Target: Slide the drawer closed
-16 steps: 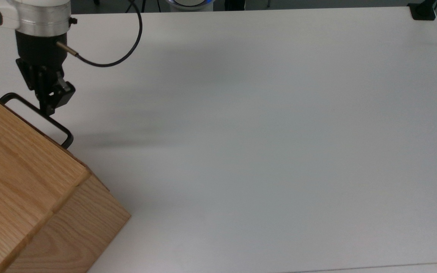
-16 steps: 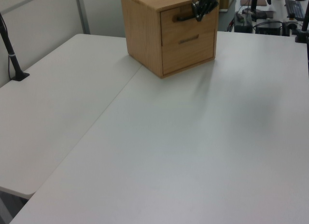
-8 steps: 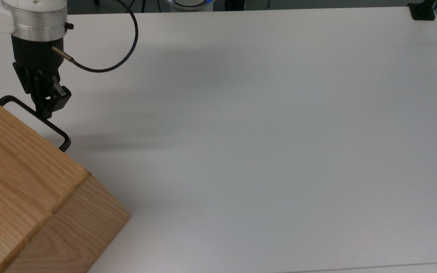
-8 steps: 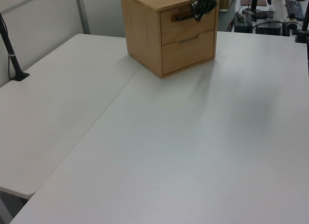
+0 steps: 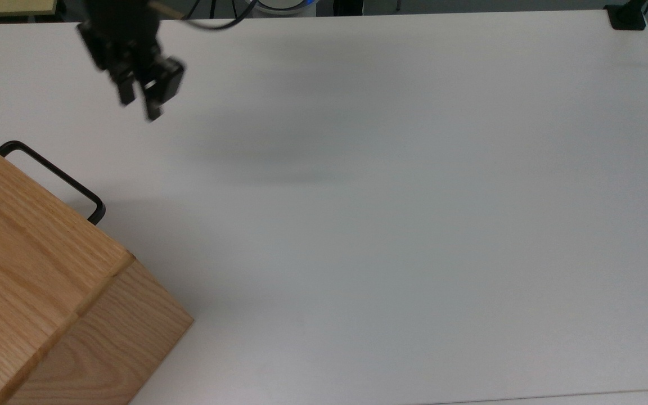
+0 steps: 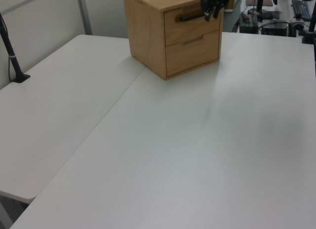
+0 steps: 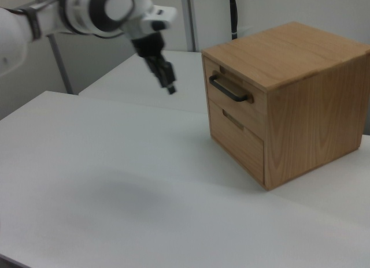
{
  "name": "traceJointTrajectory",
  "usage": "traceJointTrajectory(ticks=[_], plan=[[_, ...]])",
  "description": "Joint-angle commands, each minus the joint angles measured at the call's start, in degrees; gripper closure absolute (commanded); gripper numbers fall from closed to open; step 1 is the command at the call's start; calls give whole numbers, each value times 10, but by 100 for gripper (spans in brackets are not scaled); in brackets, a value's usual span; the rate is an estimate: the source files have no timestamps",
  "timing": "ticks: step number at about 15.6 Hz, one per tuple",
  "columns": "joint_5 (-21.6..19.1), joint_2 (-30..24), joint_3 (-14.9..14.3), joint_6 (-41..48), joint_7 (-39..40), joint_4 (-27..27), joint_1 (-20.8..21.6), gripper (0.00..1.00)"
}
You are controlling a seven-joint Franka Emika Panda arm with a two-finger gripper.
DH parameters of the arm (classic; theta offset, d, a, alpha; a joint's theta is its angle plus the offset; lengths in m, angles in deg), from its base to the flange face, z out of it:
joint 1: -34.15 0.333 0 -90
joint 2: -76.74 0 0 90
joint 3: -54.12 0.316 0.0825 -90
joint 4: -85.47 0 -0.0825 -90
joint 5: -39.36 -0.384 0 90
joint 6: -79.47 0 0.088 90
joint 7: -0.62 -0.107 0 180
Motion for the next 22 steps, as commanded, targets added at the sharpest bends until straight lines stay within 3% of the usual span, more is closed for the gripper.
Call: traceJointTrajectory(ticks=[1, 5, 8, 11, 16, 22], plan=[[-13, -45, 48, 101, 10, 11, 16, 0], [-79, -90, 44, 128, 1, 38, 68, 0], [-89, -112, 35, 124, -3, 73, 97, 0], [-73, -117, -21, 119, 44, 91, 154, 0], [-57, -114, -74, 91, 245, 86, 157, 0], [-58, -114, -83, 106, 266, 80, 168, 0]])
